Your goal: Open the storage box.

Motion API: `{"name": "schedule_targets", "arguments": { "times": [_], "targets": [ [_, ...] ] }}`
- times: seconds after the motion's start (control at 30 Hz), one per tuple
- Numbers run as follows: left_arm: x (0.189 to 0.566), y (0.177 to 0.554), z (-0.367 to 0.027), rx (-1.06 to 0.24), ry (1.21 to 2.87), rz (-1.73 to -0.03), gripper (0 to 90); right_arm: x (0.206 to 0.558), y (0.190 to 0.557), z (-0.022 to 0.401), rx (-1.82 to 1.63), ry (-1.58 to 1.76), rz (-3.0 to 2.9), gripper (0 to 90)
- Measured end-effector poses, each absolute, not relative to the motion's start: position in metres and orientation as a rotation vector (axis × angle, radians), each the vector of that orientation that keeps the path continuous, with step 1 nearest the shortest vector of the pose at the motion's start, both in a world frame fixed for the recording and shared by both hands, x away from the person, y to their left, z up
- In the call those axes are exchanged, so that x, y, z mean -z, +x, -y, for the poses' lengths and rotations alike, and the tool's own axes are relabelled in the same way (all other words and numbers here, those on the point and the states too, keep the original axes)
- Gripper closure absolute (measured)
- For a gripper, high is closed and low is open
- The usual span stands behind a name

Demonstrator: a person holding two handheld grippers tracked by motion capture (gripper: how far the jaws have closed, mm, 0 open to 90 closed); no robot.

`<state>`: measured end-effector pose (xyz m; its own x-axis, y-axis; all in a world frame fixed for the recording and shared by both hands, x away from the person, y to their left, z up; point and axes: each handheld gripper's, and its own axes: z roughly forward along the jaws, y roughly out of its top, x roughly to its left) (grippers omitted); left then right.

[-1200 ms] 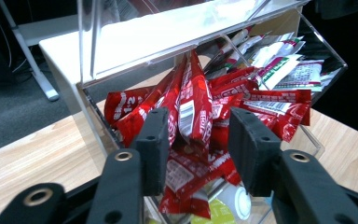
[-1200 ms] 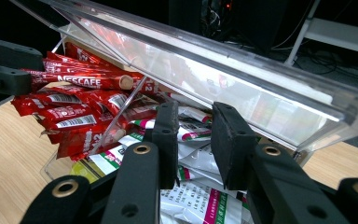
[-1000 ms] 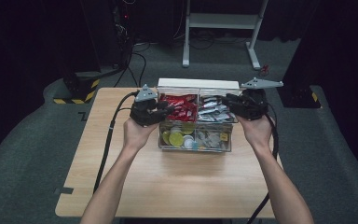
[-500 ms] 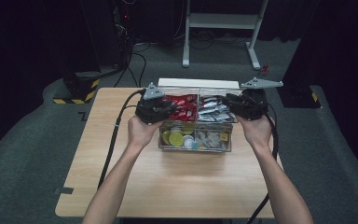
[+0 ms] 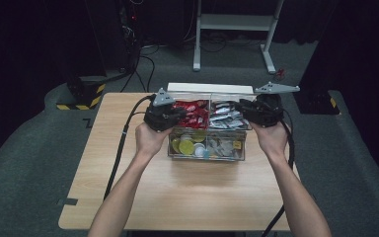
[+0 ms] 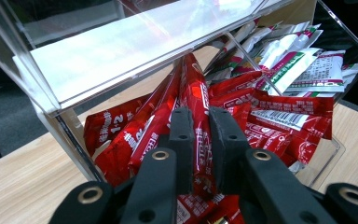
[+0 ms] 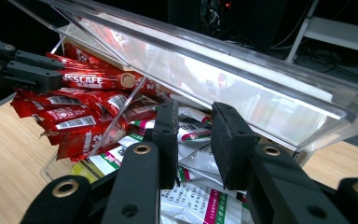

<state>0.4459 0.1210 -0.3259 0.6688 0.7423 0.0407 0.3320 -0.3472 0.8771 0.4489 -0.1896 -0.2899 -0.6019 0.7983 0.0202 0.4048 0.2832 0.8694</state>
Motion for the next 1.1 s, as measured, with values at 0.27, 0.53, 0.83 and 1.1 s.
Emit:
{"name": "schedule_targets", "arguments": {
  "times": [0.27,0.53,0.83,1.1],
  "targets": [
    [0.325,0.444,-0.124,-0.536,1.931,-0.831,83.4,0.290,0.449,0.189,-1.260,1.084,-2.136,71.3],
    [0.323,0.441,-0.126,-0.512,1.924,-0.813,84.5,0.290,0.448,0.189,-1.260,1.086,-2.133,71.2],
    [0.321,0.437,-0.131,-0.498,1.920,-0.807,85.0,0.290,0.448,0.189,-1.259,1.085,-2.131,71.1],
    [0.319,0.434,-0.134,-0.481,1.915,-0.796,85.2,0.290,0.448,0.188,-1.254,1.096,-2.130,71.0]
  ]
}}
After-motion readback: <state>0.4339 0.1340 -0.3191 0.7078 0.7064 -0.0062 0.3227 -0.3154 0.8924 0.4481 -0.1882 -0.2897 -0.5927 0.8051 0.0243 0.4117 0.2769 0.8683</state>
